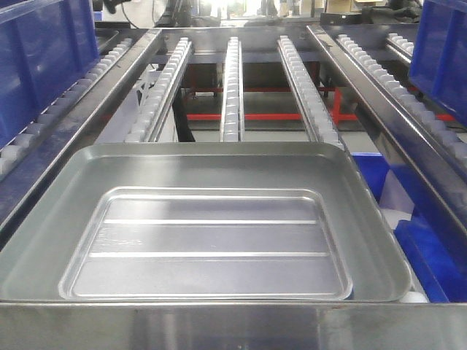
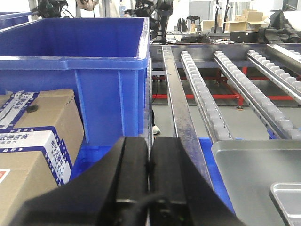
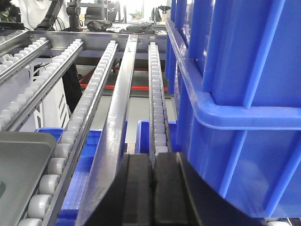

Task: Grab silver tray and place in blue box
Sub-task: 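Lower both grippers toward the long edges of the silver tray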

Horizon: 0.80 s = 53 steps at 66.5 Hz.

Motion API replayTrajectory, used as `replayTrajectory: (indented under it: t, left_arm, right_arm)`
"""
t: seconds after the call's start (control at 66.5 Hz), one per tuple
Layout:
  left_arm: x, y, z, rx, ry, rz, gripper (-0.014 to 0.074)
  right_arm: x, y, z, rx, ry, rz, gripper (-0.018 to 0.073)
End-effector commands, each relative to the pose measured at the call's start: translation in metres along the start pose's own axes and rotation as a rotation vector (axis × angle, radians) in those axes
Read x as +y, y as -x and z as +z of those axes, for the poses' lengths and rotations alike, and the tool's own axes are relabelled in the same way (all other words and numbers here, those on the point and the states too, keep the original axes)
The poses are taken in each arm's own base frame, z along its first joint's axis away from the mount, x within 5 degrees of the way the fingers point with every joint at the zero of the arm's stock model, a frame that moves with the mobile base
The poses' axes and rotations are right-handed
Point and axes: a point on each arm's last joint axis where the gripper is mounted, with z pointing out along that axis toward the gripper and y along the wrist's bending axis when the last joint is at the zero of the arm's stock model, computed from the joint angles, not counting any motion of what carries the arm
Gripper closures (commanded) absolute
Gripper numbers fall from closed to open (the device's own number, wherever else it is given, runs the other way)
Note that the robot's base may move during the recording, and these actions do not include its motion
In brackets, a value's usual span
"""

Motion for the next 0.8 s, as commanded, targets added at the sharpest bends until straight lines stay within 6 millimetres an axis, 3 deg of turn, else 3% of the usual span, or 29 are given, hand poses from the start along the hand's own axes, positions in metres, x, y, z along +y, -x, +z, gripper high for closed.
replayTrajectory:
  t: [0.0,0.781]
  left_arm:
    - [-0.0005,0.0022,-0.0011,-0.076,-0.005,-0.011,0.0603]
    - [-0.0006,0.0024,-0.0011,-0.079,-0.005,-0.009,0.0603]
  right_arm:
    - [-0.0002,0.0151,-0.0029,-0.123,-0.005,-0.003,0.0505]
    - [-0.0001,0.0174,-0.0032,-0.147,-0.004,-0.002,0.0505]
